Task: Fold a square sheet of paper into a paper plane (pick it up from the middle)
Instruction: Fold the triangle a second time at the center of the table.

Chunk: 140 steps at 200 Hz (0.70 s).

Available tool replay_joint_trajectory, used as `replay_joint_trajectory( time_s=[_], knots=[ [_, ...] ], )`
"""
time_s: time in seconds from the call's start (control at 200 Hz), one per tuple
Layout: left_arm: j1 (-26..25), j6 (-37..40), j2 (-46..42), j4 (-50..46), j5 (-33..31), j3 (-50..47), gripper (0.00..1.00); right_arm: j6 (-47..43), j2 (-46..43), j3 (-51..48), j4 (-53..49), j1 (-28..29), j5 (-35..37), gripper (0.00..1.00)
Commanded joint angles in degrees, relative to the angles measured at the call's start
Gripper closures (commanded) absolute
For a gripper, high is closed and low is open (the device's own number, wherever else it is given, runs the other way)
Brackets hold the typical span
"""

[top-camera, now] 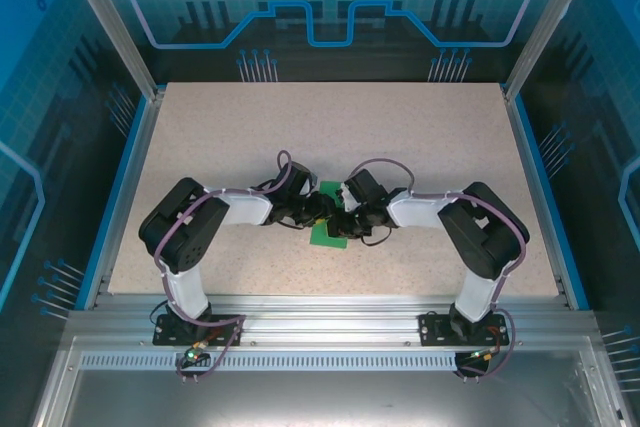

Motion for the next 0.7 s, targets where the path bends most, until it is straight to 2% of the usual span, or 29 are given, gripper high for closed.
replay_joint_trajectory(
  time_s=[0.0, 0.26, 0.485, 0.695],
  knots=[
    [0.01, 0.95, 1.27, -2.87, -1.45, 0.23, 0.64, -0.2, -0.79, -1.46, -1.99, 0.37, 0.6, 0.83],
    [0.13, 1.4, 1.53, -5.63, -2.89, 1.01, 0.66, -1.9, -7.29, -7.45, -6.25, -0.16, 0.61, 0.81],
    [0.09, 1.31, 1.45, -5.58, -2.64, 1.04, 0.67, -1.2, -10.59, -12.65, -6.11, -0.34, -0.27, 0.81],
    [0.08, 1.36, 1.09, -5.24, -1.76, 1.19, 0.66, -1.07, -15.82, -11.45, -5.91, -1.26, 0.52, 0.8]
  ],
)
